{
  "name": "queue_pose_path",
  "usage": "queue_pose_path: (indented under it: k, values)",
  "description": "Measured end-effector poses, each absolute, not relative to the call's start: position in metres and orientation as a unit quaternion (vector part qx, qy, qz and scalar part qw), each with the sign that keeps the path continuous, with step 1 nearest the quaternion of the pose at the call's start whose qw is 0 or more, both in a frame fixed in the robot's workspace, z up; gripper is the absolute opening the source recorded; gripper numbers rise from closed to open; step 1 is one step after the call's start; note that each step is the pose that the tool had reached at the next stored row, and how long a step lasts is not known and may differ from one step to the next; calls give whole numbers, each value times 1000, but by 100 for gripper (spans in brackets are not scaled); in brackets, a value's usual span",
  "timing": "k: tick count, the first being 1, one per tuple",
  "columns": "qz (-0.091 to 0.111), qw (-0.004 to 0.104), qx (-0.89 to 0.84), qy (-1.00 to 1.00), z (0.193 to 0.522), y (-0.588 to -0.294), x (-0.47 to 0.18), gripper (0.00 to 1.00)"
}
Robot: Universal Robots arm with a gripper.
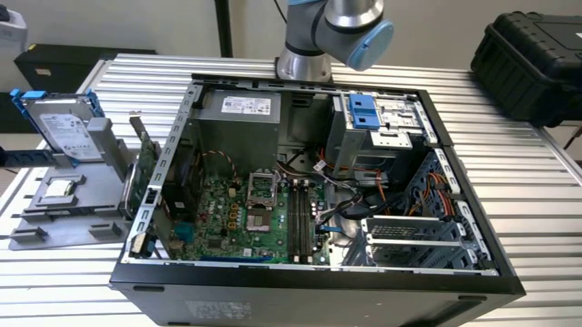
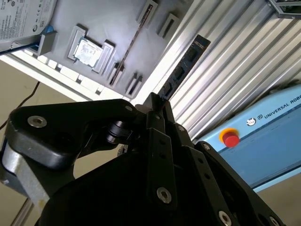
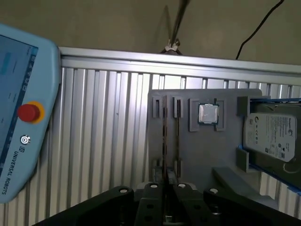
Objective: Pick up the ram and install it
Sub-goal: 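Pick up the ram and move it above insertion slot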
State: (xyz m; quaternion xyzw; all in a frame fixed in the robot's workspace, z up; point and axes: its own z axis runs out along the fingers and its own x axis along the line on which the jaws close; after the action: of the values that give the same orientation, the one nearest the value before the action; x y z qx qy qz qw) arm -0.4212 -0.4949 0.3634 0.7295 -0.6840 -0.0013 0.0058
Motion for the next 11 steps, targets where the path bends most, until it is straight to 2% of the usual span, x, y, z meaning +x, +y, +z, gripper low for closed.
queue_pose_path:
  k: [11]
  values:
    - [-1,6,729,-684,386,-495,-421,0]
